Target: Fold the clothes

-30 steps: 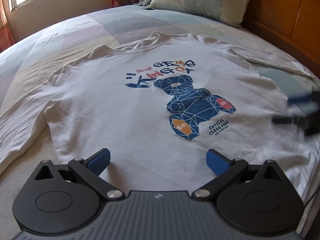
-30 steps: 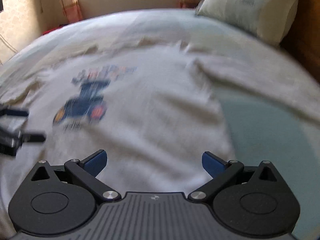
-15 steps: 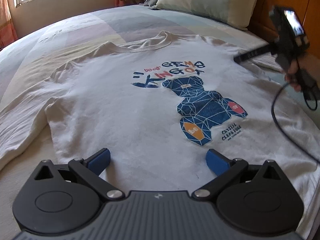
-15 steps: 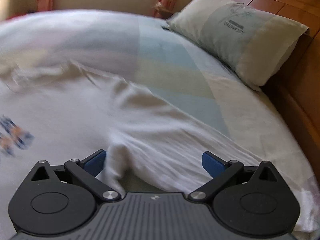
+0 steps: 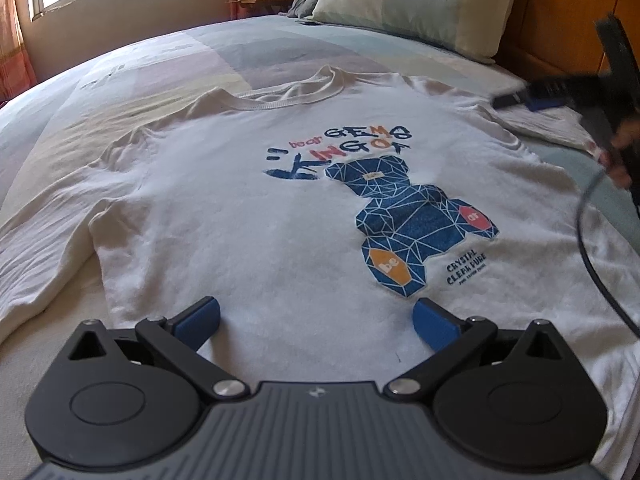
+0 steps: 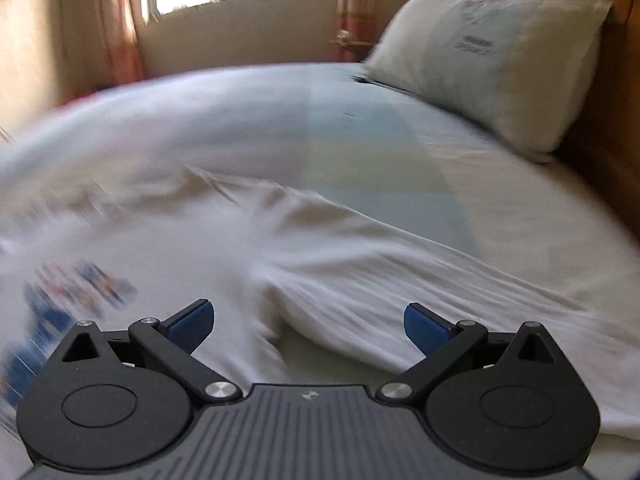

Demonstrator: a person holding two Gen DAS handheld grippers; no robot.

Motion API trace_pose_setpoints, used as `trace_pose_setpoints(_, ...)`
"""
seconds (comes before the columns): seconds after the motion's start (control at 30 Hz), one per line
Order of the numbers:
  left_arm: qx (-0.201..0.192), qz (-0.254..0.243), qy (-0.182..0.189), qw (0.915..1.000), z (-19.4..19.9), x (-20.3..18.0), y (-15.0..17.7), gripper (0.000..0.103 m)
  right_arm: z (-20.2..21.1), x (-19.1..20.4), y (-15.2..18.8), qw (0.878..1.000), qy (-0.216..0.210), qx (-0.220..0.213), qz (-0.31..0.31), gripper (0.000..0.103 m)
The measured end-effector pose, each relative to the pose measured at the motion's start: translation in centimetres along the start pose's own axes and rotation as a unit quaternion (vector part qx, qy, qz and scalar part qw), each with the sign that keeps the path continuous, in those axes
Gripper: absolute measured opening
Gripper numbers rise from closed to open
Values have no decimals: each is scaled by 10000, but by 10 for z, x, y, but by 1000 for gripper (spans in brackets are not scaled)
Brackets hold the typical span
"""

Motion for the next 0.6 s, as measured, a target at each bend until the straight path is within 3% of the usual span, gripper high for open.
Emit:
trace_pose_setpoints(0.1, -22, -1, 14, 10000, 0, 1, 0, 102, -19, 6, -10, 9984, -468, 143, -272, 103)
trace_pose_setpoints(0.2, -40, -4, 32, 10000, -1, 1, 0, 102, -35, 6, -1, 9967, -436, 542, -407, 103)
trace_pose_setpoints(0.4, -84, -33, 67, 9999, -1, 2, 1, 102, -2, -11, 27, 9952, -527, 608, -563, 103)
trace_pose_setpoints(0.5, -87, -33, 59, 9999, -1, 1, 1, 102, 14, -35, 22, 9960, -222, 358, -794, 103)
trace_pose_setpoints(0.6, -102, -31, 66, 9999, -2, 1, 1, 102, 12, -61, 17, 9941, 487, 172, -951, 103)
Point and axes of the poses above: each gripper's, at about its wrist camera, not at the fingertips, and z roughly against the way its jaws point, x to its left, y to its underside, the point moved 1 cm from there along -z, roughly the way its jaws point, and after that the axes turned 5 degrees about y, right-handed, at the moved point
